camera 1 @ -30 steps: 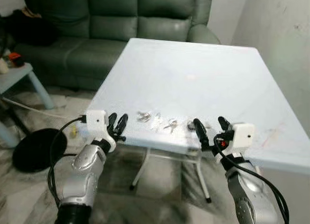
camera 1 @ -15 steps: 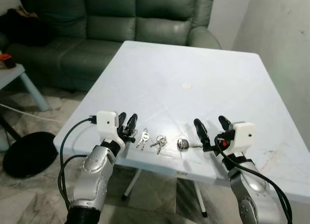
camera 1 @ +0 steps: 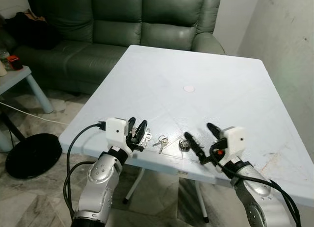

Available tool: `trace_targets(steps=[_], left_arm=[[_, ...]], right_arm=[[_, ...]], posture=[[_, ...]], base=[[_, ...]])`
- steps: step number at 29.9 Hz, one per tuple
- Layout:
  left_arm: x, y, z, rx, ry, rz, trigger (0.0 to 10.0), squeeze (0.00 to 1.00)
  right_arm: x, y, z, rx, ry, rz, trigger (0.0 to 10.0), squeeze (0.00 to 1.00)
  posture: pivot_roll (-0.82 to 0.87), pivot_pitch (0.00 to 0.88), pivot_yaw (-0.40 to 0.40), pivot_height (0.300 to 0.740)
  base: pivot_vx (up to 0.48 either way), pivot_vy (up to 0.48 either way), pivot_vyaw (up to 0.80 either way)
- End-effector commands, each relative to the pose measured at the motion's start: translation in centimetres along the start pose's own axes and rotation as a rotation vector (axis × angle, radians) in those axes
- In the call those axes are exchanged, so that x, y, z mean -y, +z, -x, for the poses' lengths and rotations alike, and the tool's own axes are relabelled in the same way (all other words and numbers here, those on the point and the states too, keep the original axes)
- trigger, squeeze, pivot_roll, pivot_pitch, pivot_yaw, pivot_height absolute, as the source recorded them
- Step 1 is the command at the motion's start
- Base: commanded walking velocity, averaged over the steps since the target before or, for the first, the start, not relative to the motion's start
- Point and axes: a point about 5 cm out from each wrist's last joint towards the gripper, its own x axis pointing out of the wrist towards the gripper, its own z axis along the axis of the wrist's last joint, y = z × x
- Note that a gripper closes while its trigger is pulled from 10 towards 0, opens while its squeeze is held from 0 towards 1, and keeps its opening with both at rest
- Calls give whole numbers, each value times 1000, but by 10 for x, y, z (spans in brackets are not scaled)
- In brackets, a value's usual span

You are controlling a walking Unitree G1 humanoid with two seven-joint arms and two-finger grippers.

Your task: Hang keys on a hook

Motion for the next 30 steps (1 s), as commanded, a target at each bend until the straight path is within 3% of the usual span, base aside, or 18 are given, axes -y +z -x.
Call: trace_targets(steps=[1,7,13,16,30], left_arm=[[6,2,1,10,-37,-17,10000,0],[19,-6,8,-27,-124,-42,10000,0],[32,-22,20,-112,-187,-60,10000,0],[36,-24,24,-111,-195,-66,10000,0],[40,-19,29,-91,-174,-57,10000,0]], right_arm=[[-5,3,0,-11,24,14,10000,0],[-11,-1,-4,-77,-16,-26,10000,0],[-13,-2,-6,-123,-85,-30,10000,0],[-14,-3,-6,-142,-95,-14,10000,0],[-20,-4,-6,-182,-93,11,10000,0]], posture=[[105,32,-47,740],[105,50,-52,740],[103,79,-53,740],[106,88,-56,740],[116,106,-67,740]], base=[[0,0,0],[0,0,0],[0,0,0],[0,0,0],[0,0,0]])
